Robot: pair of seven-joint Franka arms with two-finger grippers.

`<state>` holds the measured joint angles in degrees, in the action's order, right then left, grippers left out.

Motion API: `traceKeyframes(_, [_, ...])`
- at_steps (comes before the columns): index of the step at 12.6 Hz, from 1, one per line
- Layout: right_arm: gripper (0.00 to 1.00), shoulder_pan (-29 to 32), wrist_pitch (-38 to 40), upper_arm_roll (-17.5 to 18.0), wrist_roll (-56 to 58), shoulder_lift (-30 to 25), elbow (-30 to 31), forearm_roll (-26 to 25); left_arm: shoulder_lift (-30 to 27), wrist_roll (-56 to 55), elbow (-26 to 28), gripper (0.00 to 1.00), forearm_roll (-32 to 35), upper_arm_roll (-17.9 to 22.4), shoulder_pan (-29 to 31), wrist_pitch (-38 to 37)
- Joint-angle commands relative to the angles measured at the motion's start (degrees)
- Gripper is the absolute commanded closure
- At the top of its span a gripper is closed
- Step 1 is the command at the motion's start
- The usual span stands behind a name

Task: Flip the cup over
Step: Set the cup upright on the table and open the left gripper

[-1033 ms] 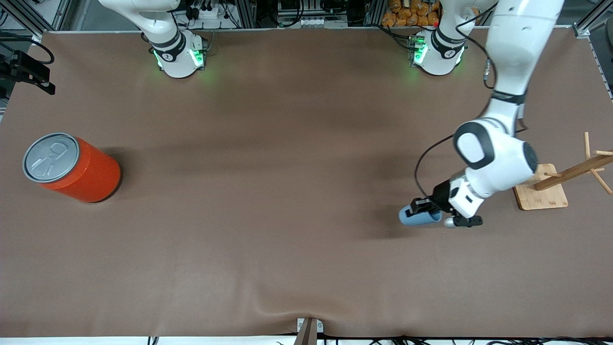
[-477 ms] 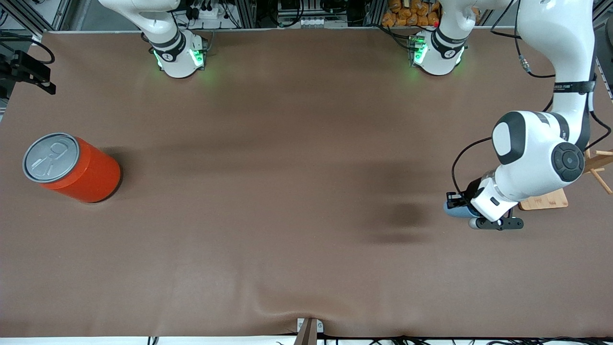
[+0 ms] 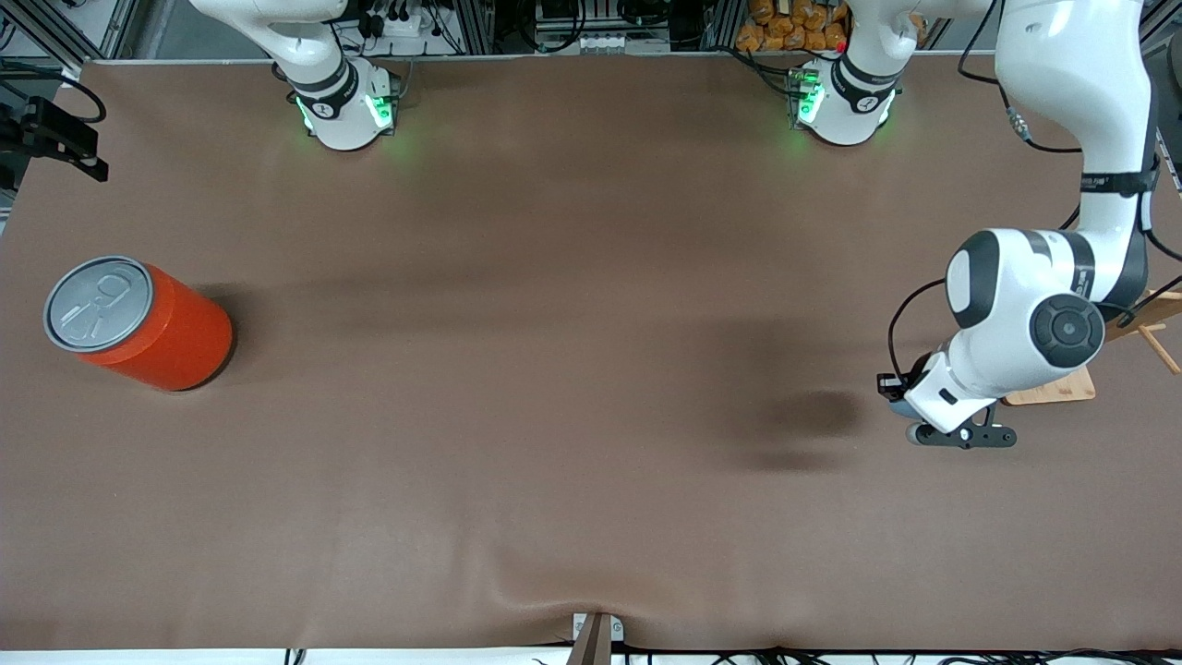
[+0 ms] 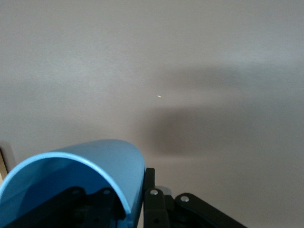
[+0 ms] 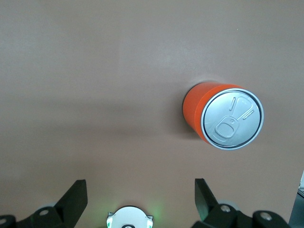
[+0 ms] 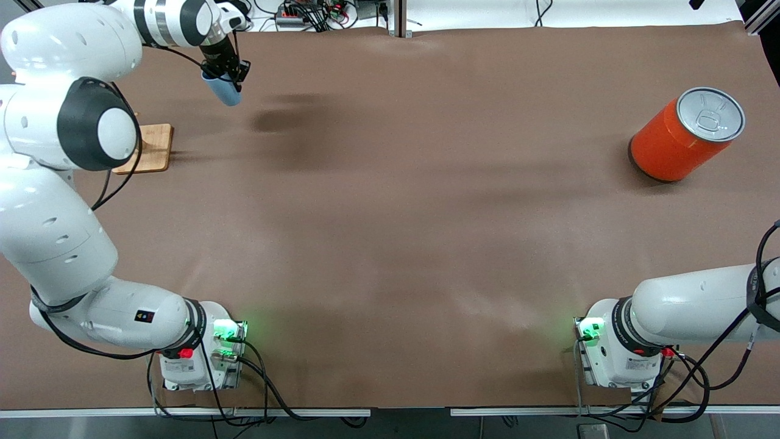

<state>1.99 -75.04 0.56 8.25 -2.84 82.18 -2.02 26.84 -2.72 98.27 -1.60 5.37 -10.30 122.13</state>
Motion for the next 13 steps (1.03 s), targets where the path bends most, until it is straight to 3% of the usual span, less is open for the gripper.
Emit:
traceKeyframes(1, [0.00,0.6,1.1,0.3,0.5,0.6,-1.3,0.9,1.5,-1.5,0.0,1.00,2.0,0.2,1.7,3.6])
traceKeyframes(5, [0.00,0.7,1.6,0.1,0.5,0.6,-1.1,1.9,4.0,-1.6,3.8,1.00,2.0,0.1,2.8,13.9])
traceKeyframes(11, [0.00,0.9,2.0,0.1,0.4,0.6,-1.1,2.0,6.7,-1.4,3.9,1.00,3.4,0.4,3.0,16.8])
traceKeyframes(12, [0.00,0.9,2.0,0.1,0.4,0.6,-1.1,2.0,6.7,-1.5,3.9,0.59,3.7,0.4,3.0,16.8])
traceKeyframes(13, [0.00,0.8,2.0,0.1,0.4,0.6,-1.1,2.1,6.7,-1.4,3.9,0.01,3.8,0.4,3.0,16.8])
